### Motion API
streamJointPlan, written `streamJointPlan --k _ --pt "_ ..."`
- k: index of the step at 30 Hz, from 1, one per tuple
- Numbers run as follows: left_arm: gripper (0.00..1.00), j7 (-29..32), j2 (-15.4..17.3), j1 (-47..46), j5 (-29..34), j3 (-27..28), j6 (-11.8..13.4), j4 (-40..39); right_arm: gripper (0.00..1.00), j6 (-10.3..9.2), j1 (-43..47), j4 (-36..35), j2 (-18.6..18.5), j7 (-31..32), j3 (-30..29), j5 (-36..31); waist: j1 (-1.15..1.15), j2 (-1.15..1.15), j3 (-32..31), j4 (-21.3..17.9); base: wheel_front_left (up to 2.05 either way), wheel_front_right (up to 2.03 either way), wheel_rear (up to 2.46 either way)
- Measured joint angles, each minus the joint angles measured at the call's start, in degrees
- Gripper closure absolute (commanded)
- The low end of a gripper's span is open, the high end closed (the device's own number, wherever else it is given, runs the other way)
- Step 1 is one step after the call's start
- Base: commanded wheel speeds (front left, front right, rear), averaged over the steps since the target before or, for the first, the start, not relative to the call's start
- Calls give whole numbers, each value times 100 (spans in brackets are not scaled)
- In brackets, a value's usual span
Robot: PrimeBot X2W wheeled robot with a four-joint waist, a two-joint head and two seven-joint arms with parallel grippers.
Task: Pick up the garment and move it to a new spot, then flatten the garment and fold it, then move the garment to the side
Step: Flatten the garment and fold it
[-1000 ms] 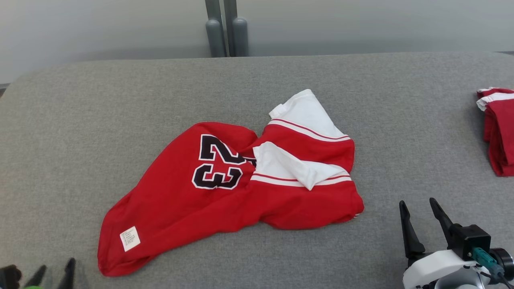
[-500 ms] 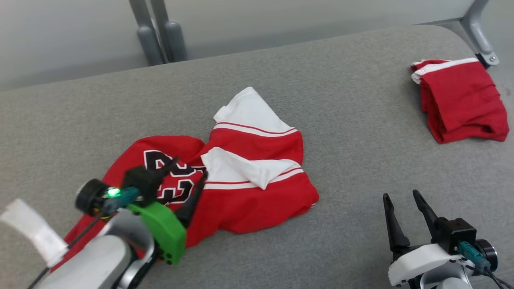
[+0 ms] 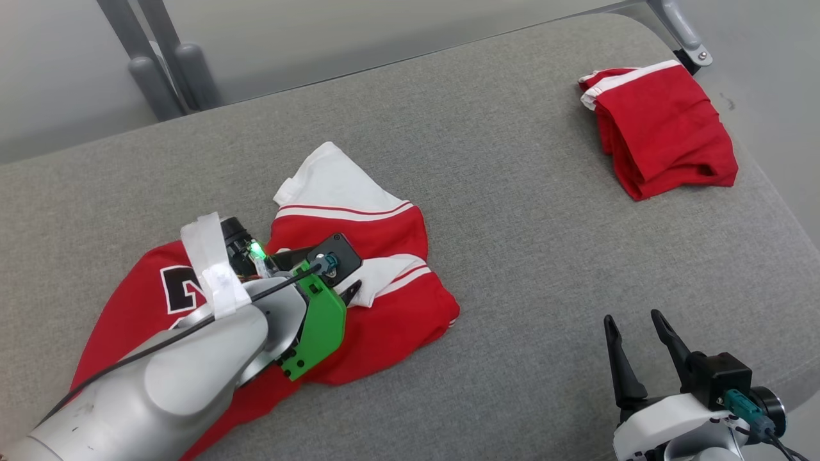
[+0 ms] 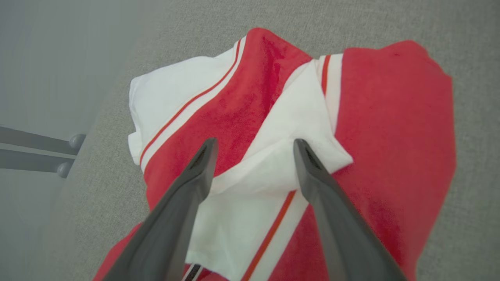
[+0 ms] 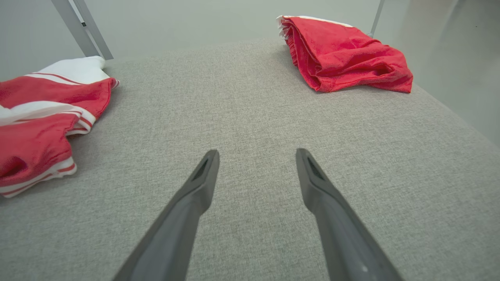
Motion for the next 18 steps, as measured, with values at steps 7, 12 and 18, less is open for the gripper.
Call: streamJointPlan --k 7,12,18 --pt "0 660 -49 -244 -383 -387 -163 397 0 0 -47 27 4 0 7 35 0 0 -16 -121 0 0 0" --pt "100 915 15 -279 -656 -527 -169 267 0 0 -21 44 14 0 -33 46 0 0 -28 -130 0 0 0" --pt "100 812 118 -282 -960 -573 -171 29 0 0 -19 63 31 0 -73 59 0 0 -51 -96 0 0 0"
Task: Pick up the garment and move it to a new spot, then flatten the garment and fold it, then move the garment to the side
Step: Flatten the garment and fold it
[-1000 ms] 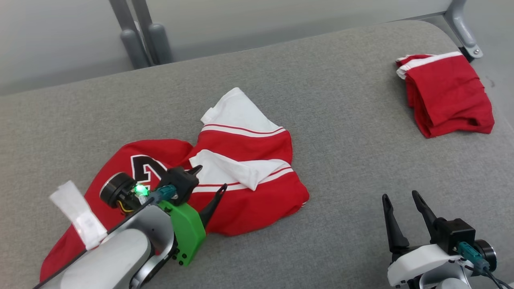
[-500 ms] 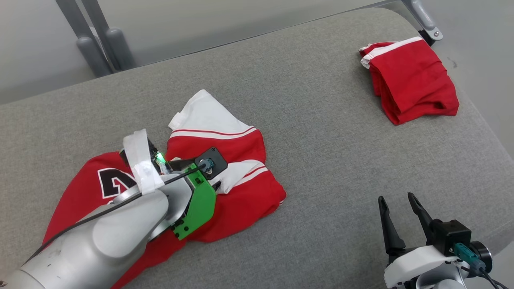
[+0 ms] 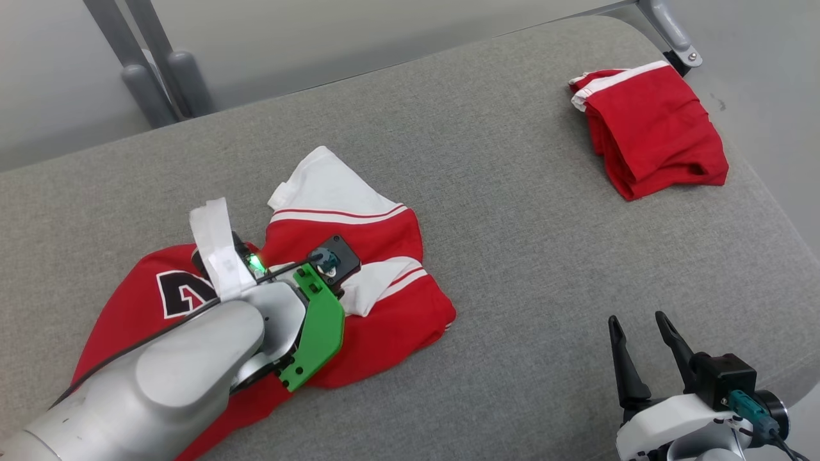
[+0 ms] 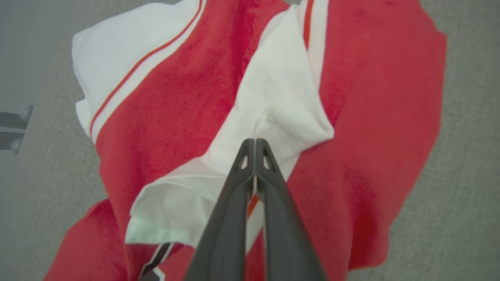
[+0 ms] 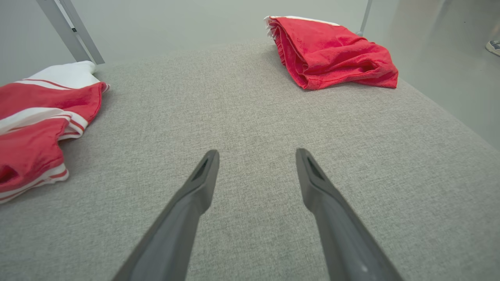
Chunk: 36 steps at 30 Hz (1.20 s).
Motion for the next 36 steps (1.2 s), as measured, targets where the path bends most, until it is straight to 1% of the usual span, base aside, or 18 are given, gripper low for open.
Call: streamJointPlan --k 3,7,9,12,14,16,19,21,22,23,24,25,27,29,31,33,35,36 --pt "100 -311 -102 1 -448 323 1 -171 0 1 3 0 4 0 -32 0 0 0 -31 38 0 0 0" --pt "100 -423 -357 188 -859 519 91 -781 0 0 57 -2 4 0 -77 -1 0 0 -99 82 0 0 0" --pt "100 -441 -568 460 -1184 613 257 -1154 0 0 59 -2 4 0 -91 -1 0 0 -116 105 0 0 0" --pt "100 -309 -839 787 -1266 499 658 -1450 0 0 54 -5 4 0 -94 0 0 0 -100 111 0 0 0" --pt "100 -227 -1027 916 -1236 382 855 -1461 0 0 21 -2 5 0 -64 1 0 0 -68 87 0 0 0" --pt "100 -332 -1229 1022 -1163 360 1004 -1365 0 1 -45 9 18 0 26 8 0 0 -41 33 0 0 0" --pt "100 -572 -1670 1222 -1255 376 1062 -1137 0 0 -96 26 36 0 25 42 0 0 -4 -82 0 0 0" --pt "100 -873 -1945 1254 -1239 428 1105 -865 0 0 -93 80 34 0 0 55 0 0 26 -160 0 0 0" --pt "79 -1081 -2048 1249 -1158 463 1151 -688 0 0 -93 119 36 0 -3 56 0 0 41 -194 0 0 0" --pt "12 -1222 -2095 1240 -1056 456 1183 -521 0 0 -91 138 37 0 3 56 0 0 51 -221 0 0 0" --pt "0 -1376 -2123 1227 -935 433 1241 -289 0 0 -91 149 40 0 10 55 0 0 59 -251 0 0 0" --pt "0 -1573 -2138 1212 -789 432 1316 -100 0 0 -91 156 41 0 13 55 0 0 66 -276 0 0 0" --pt "0 -1872 -2186 1193 -721 493 1363 104 0 1 -85 151 47 0 -11 54 0 0 63 -291 0 0 0" --pt "0 -2126 -2242 1207 -730 516 1336 142 0 1 -69 121 36 0 -53 25 0 0 54 -262 0 0 0" --pt "0 -2552 -2253 1235 -664 646 1400 87 0 0 -59 62 -21 0 -92 1 0 0 31 -198 0 0 0" --pt "0 -3074 -2154 1266 -543 802 1501 -69 0 0 -41 -54 -91 0 -218 -30 0 0 3 -110 0 0 0" --pt "0 -3518 -1975 1346 -380 1005 1727 -255 0 0 -13 -207 -159 0 -343 -51 0 0 -42 19 0 0 0" --pt "0 -3609 -1873 1411 -333 1083 1831 -324 0 1 2 -268 -191 1 -386 -81 0 0 -64 77 0 0 0"
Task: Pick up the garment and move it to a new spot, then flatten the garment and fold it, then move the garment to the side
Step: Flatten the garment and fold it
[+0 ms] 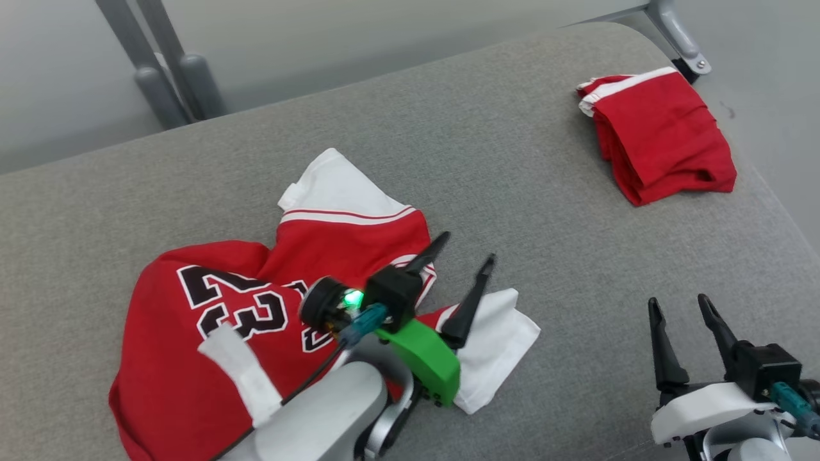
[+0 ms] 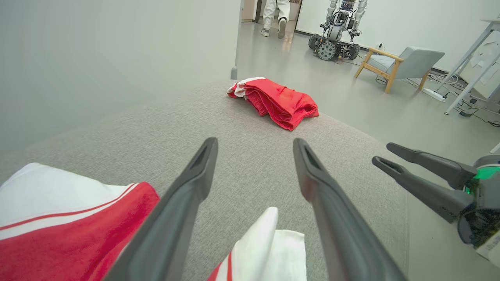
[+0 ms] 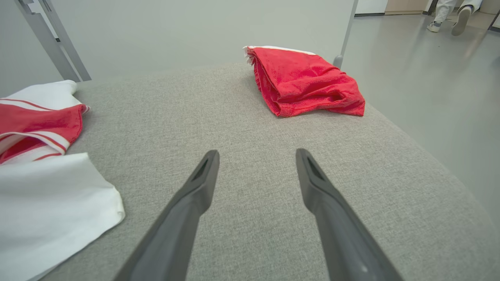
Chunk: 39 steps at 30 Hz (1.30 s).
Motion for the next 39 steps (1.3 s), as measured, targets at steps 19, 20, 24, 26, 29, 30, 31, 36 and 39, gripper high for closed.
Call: streamJointPlan --k 19,20,24,26,29,30,31,36,39 --pt "0 -229 1269 3705 1662 3806 910 -1871 0 -1 453 -581 -301 -1 -643 -165 0 0 -694 1611 0 0 0" --pt "0 -229 1201 3886 1807 4020 851 -1909 0 0 491 -567 -297 -1 -660 -166 0 0 -738 1678 0 0 0" --pt "0 -229 946 4439 2205 4636 547 -1855 0 0 582 -455 -244 -1 -689 -202 0 0 -898 1877 0 0 0" --pt "0 -229 765 4567 2332 4874 364 -1839 0 -1 617 -390 -235 -1 -680 -209 0 0 -962 1948 0 0 0" --pt "0 -229 547 4638 2562 5158 66 -1829 0 -1 625 -332 -208 -1 -617 -240 0 -1 -1040 2027 0 0 0" --pt "0 -229 472 4658 2609 5247 -16 -1811 0 0 624 -322 -193 -1 -583 -248 0 0 -1061 2043 0 0 0" --pt "0 -229 402 4680 2695 5341 -103 -1793 0 0 620 -320 -182 -1 -557 -249 0 0 -1077 2052 0 0 0" --pt "0 -229 127 4682 2964 5658 -414 -1741 0 -1 597 -289 -163 -1 -460 -254 0 0 -1082 2023 0 0 0" --pt "0 -229 -2 4682 3123 5825 -576 -1714 0 -1 589 -268 -165 -1 -421 -253 0 0 -1082 1999 0 0 0"
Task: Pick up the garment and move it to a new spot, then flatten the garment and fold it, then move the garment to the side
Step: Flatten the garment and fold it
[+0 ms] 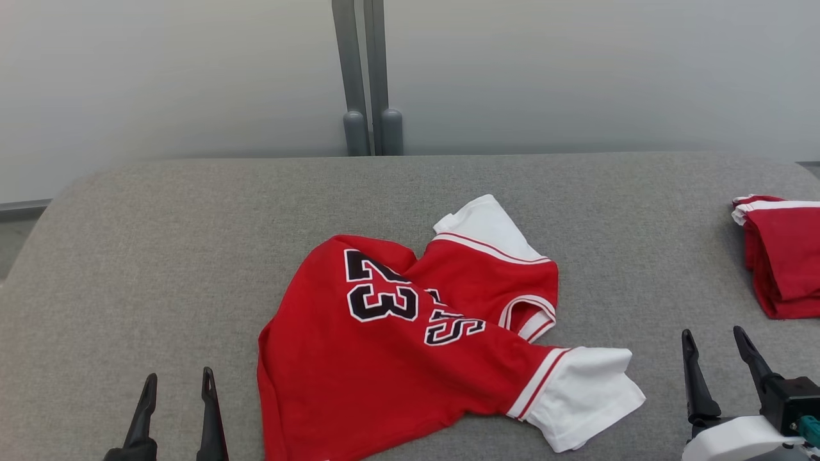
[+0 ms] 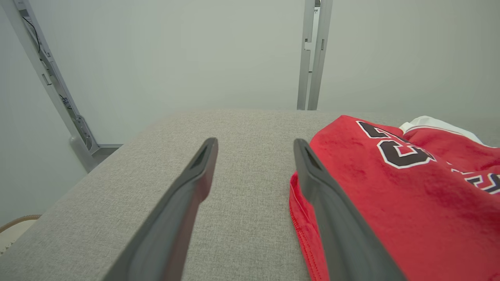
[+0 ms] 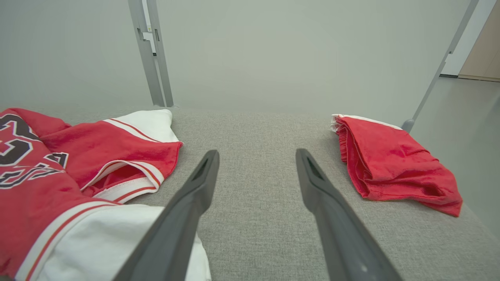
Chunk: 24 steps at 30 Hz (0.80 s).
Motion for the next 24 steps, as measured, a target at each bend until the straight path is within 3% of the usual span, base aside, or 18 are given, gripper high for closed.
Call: streamJointPlan --k 12,24 --pt "0 0 -303 -32 168 416 -773 153 0 0 -1 54 70 0 207 16 0 0 -20 -32 0 0 0" --pt "0 -1 -422 -87 318 573 -1073 347 0 0 30 101 120 0 413 69 0 0 -74 -289 0 0 0"
